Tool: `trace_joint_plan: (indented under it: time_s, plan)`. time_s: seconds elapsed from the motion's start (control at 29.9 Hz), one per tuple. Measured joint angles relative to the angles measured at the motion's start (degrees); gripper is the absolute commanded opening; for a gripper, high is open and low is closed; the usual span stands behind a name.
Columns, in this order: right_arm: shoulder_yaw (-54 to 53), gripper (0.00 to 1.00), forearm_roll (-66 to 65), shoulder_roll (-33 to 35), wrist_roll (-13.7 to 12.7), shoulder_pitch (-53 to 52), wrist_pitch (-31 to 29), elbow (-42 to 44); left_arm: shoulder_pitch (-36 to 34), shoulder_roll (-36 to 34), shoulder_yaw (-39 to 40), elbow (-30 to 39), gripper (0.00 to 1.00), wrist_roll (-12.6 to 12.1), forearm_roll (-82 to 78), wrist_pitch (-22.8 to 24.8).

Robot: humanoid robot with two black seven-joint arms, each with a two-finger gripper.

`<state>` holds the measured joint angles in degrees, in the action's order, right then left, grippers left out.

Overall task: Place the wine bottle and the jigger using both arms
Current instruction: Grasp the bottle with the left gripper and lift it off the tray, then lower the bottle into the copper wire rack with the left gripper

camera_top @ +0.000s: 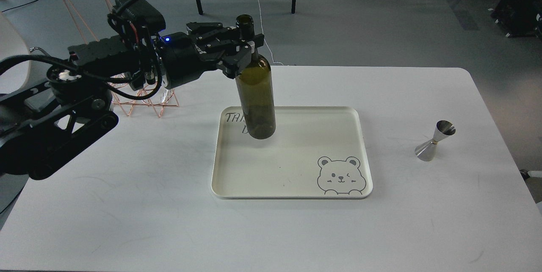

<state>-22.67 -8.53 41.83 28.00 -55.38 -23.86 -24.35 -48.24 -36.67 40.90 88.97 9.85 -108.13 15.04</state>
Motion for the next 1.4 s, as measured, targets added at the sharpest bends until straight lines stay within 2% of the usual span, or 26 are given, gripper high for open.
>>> trace_joint_plan:
  time_s: [0.1,0.2,0.4,0.6,0.77,1.4]
  plan:
    - [0.0,0.97,0.0,0.0,0.0,-0.1,0.0,0.0,-3.0,-4.6,0.3,-0.9,0.1,0.2,4.0,0.0]
    - [0.0,0.97,0.0,0.0,0.0,-0.1,0.0,0.0,-4.7,-8.5,0.3,-4.3,0.1,1.6,7.3,0.0]
    - [0.0,0.97,0.0,-0.3,0.0,-0.1,0.1,-0.1,-6.5,-12.6,0.2,-13.7,0.1,5.0,8.4,-1.2]
    - [0.0,0.97,0.0,-0.4,0.0,-0.5,0.1,-0.1,-10.4,-13.9,-0.4,-21.2,0.1,7.9,8.1,-1.5]
    - [0.0,0.97,0.0,-0.4,0.0,-0.8,0.1,0.0,-11.3,-14.4,-0.7,-25.3,0.1,8.7,7.7,-1.6]
    - [0.0,0.97,0.0,-0.5,0.0,-0.7,-0.1,0.0,-11.0,-13.9,-6.6,-27.9,0.11,8.7,7.8,-3.0]
